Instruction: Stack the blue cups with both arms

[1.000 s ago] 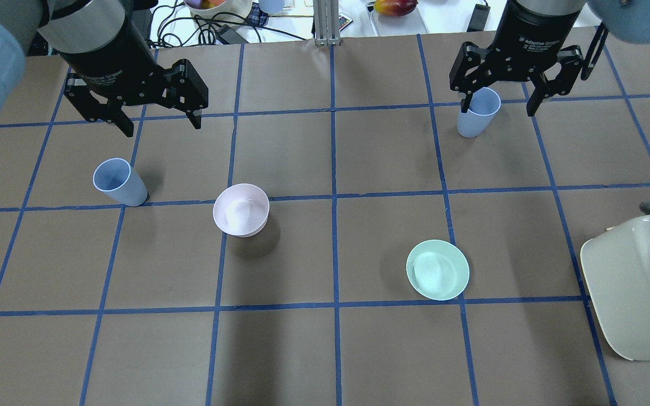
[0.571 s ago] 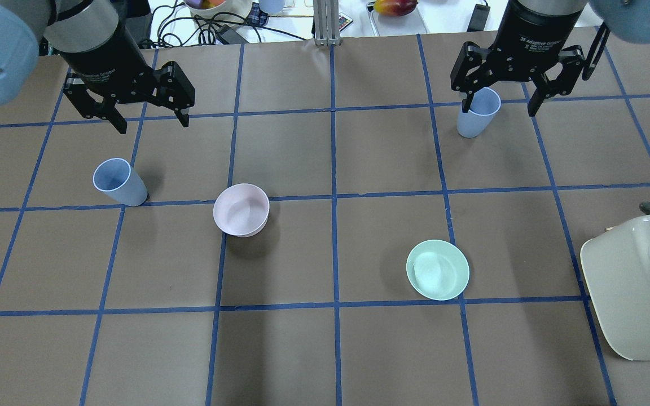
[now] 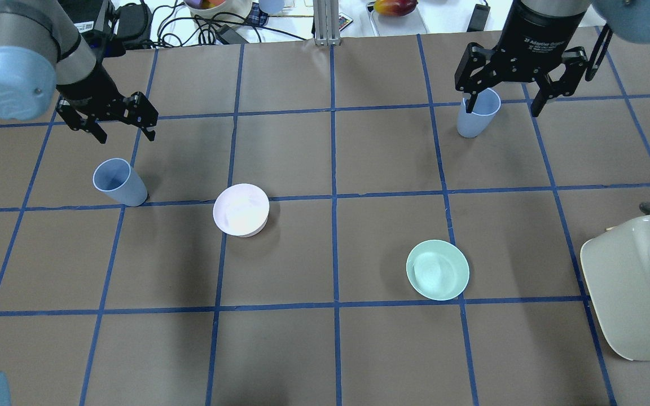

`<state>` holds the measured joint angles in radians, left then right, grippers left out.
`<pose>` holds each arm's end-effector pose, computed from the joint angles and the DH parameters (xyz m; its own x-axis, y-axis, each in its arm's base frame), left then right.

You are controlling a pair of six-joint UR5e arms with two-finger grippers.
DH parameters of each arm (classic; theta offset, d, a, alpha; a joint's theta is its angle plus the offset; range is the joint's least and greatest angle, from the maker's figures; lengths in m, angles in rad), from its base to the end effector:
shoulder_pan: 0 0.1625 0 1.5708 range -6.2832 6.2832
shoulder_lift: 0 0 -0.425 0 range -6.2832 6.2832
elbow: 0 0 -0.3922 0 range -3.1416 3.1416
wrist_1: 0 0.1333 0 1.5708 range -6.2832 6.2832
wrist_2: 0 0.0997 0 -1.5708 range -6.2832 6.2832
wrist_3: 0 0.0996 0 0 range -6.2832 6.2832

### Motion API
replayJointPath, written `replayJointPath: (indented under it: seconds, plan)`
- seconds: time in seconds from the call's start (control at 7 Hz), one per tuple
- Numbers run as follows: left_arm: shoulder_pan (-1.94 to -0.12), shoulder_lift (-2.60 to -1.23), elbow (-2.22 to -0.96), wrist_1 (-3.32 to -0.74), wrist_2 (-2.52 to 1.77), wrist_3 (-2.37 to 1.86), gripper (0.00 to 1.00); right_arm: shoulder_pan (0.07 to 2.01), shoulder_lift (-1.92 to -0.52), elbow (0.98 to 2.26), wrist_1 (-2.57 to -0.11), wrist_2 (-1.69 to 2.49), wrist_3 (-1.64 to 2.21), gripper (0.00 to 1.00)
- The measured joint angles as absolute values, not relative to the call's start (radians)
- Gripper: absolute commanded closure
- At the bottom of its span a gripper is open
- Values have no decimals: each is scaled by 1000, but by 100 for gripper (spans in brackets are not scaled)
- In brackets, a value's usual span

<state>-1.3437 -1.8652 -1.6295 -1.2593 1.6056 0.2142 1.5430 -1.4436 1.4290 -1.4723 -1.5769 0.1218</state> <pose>0.0056 -0.6010 0.3300 -0.9996 -0.0116 -0.0251 -0.0128 0.9988 0.0480 0.1177 -0.5406 0.4822 -0.9888 0.1481 0.0162 0.1489 0.9854 0.0824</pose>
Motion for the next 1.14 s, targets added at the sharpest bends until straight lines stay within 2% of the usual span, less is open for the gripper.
replayJointPath:
  seconds: [0.14,0.29,0.43,0.86,1.14]
  plan:
    - [-1322,-1887,-1705,-1167,1635,234,14,1536,-1442,1429,-1475,-1577,119,0]
    - [-1307,-1902,-1755,-1114,1664,247,68,1532,-1437,1429,-1484,-1580,115,0]
    - [-1299,-1916,-1778,-1094,1693,251,100,1524,-1419,1424,-1511,-1582,107,0]
    - [-1303,-1937,-1779,-1079,1701,240,100,1485,-1266,1401,-1722,-1580,43,0]
    - [-1339,-1939,-1728,-1066,1669,233,100,1445,-1159,1392,-1820,-1579,-42,0]
